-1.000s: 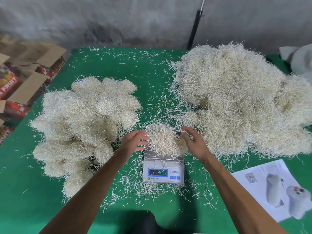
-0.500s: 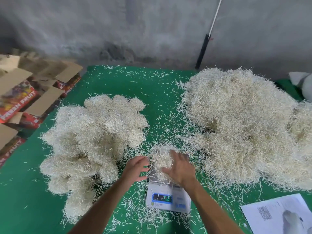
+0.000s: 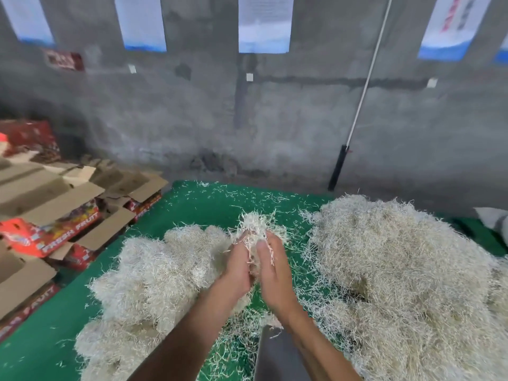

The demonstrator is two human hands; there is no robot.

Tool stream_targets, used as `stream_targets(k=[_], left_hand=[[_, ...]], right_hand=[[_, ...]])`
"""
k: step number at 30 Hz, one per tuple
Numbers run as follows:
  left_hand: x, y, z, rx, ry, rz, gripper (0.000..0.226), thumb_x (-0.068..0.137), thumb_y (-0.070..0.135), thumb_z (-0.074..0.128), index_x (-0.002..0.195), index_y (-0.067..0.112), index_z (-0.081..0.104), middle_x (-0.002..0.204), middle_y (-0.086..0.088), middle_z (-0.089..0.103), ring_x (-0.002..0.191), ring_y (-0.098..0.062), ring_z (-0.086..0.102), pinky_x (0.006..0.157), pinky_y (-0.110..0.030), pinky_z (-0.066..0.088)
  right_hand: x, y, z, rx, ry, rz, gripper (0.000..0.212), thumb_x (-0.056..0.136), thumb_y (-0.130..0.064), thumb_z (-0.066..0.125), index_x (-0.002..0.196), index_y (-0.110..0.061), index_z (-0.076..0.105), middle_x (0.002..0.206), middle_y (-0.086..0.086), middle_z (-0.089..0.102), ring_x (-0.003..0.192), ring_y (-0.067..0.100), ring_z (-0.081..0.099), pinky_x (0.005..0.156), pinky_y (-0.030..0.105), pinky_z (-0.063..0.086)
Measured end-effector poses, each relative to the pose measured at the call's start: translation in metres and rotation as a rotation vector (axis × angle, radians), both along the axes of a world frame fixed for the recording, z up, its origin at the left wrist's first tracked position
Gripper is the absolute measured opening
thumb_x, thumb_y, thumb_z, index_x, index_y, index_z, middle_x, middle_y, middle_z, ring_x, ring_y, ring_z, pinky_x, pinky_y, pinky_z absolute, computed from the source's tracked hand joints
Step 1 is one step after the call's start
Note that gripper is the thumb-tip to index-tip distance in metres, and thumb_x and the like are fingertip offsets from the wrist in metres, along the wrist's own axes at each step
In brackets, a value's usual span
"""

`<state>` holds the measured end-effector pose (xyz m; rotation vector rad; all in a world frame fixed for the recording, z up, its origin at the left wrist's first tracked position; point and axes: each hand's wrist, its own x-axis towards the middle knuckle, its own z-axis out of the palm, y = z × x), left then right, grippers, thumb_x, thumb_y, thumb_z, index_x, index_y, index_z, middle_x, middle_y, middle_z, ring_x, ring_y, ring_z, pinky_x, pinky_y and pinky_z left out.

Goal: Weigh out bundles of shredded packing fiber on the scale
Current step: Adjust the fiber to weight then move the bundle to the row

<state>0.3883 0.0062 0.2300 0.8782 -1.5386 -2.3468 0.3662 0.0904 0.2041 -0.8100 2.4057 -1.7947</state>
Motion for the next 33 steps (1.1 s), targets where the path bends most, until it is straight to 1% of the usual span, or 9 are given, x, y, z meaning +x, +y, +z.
stream_targets(k=[2,4,6,8,11,16,24,27,33], left_hand=[[0.001,0.018,0.013,-0.126,0.077,-0.032,0.04,0.106,0.029,0.042,0.108,-0.004,0.062,0.058,0.004,0.056,0.042,0.005,0.053,0.04,-0.015,0.045],[-0.009,0.033,0.031,-0.038,0.12,-0.093,0.023,0.104,0.033,0.046,0.108,0.017,0.062,0.069,0.014,0.06,0.064,0.015,0.055,0.069,-0.02,0.059],[-0.013,0.037,0.058,0.059,0.285,-0.2,0.023,0.096,0.041,0.06,0.116,0.031,0.059,0.099,0.016,0.067,0.1,0.004,0.06,0.098,-0.034,0.05],[-0.024,0.028,0.075,0.255,0.484,-0.089,0.034,0.076,0.046,0.073,0.103,0.025,0.074,0.098,0.001,0.074,0.086,-0.014,0.071,0.082,-0.035,0.055],[-0.035,0.031,0.088,0.361,0.317,0.008,0.046,0.084,0.052,0.058,0.095,0.01,0.071,0.091,-0.012,0.065,0.069,-0.022,0.066,0.057,-0.027,0.055],[-0.041,0.04,0.101,0.313,0.212,-0.276,0.047,0.105,0.046,0.039,0.114,0.011,0.068,0.106,-0.014,0.073,0.096,-0.028,0.071,0.075,-0.037,0.057],[-0.047,0.044,0.091,0.331,0.257,-0.255,0.054,0.105,0.049,0.031,0.138,0.011,0.053,0.112,-0.011,0.066,0.104,-0.025,0.065,0.099,-0.037,0.053],[-0.054,0.035,0.088,0.308,0.212,-0.277,0.047,0.102,0.048,0.043,0.121,0.007,0.058,0.102,-0.013,0.072,0.089,-0.029,0.071,0.075,-0.042,0.058],[-0.061,0.024,0.071,0.645,0.226,-0.105,0.051,0.092,0.05,0.053,0.111,0.003,0.058,0.087,-0.021,0.067,0.092,-0.032,0.065,0.1,-0.047,0.047]], right_hand=[[-0.012,-0.003,0.03,-0.148,-0.109,-0.144,0.082,0.095,-0.08,0.038,0.157,-0.025,0.035,0.156,-0.012,0.038,0.141,0.006,0.04,0.118,0.035,0.034],[-0.029,0.004,0.048,-0.263,-0.157,-0.184,0.06,0.095,-0.075,0.048,0.14,-0.036,0.043,0.144,-0.012,0.049,0.127,0.007,0.053,0.106,0.035,0.043],[-0.038,0.016,0.055,-0.292,-0.099,-0.162,0.032,0.1,-0.066,0.048,0.129,-0.053,0.043,0.142,-0.024,0.051,0.125,0.001,0.054,0.105,0.034,0.045],[-0.036,0.022,0.056,-0.256,0.051,-0.074,0.026,0.104,-0.052,0.046,0.126,-0.067,0.047,0.134,-0.041,0.053,0.121,-0.011,0.054,0.104,0.026,0.045],[-0.032,0.018,0.064,-0.144,0.255,-0.022,0.043,0.1,-0.056,0.047,0.143,-0.049,0.045,0.15,-0.034,0.044,0.136,-0.016,0.04,0.116,0.028,0.037],[-0.057,0.038,0.102,-0.072,0.352,-0.164,0.064,0.098,-0.072,0.04,0.147,-0.033,0.052,0.151,-0.017,0.05,0.139,-0.003,0.044,0.118,0.042,0.039],[-0.054,0.028,0.106,-0.087,0.343,-0.048,0.038,0.095,-0.051,0.053,0.128,-0.032,0.059,0.132,-0.023,0.059,0.127,0.0,0.052,0.109,0.032,0.044],[-0.067,0.046,0.1,0.047,0.323,-0.149,0.035,0.098,-0.054,0.056,0.127,-0.034,0.055,0.126,-0.02,0.056,0.119,-0.002,0.051,0.105,0.035,0.046],[-0.049,0.044,0.072,0.115,0.533,0.03,0.02,0.097,-0.036,0.051,0.112,-0.025,0.057,0.131,-0.014,0.048,0.125,0.0,0.047,0.106,0.019,0.039]])
